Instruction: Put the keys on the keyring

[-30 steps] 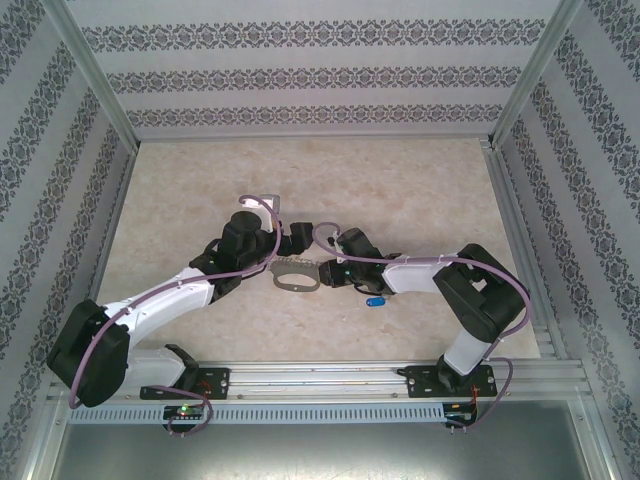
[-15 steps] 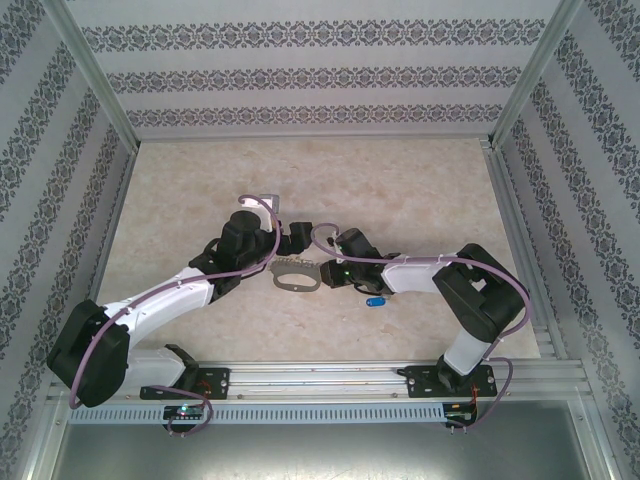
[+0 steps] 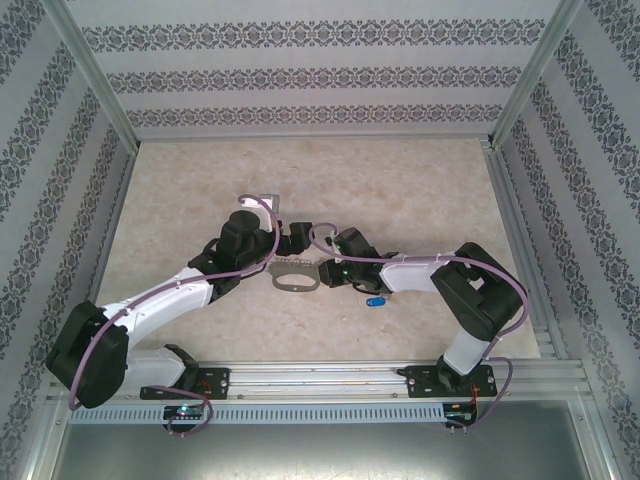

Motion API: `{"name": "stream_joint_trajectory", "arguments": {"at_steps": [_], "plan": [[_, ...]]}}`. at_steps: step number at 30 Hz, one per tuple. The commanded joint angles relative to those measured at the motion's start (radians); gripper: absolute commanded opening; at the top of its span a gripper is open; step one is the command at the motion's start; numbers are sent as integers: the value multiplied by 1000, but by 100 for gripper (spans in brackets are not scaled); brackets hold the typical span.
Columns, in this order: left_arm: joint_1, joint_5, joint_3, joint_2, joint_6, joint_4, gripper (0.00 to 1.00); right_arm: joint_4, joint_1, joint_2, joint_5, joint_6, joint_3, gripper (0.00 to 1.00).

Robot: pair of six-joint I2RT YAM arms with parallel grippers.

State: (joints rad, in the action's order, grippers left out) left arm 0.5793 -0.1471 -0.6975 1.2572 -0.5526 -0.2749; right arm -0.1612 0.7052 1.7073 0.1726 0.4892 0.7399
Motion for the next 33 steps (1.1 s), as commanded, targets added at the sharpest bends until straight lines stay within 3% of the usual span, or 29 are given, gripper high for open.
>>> {"name": "stream_joint_trajectory", "arguments": {"at_steps": [1, 28, 33], "plan": [[-14, -12, 1, -31, 16, 14, 100, 40, 9, -17, -26, -12, -10, 27], [-15, -11, 12, -43, 12, 14, 100, 32, 8, -23, -15, -3, -7, 18], [-14, -10, 14, -47, 14, 13, 100, 34, 8, -17, -12, -8, 2, 1]]}}
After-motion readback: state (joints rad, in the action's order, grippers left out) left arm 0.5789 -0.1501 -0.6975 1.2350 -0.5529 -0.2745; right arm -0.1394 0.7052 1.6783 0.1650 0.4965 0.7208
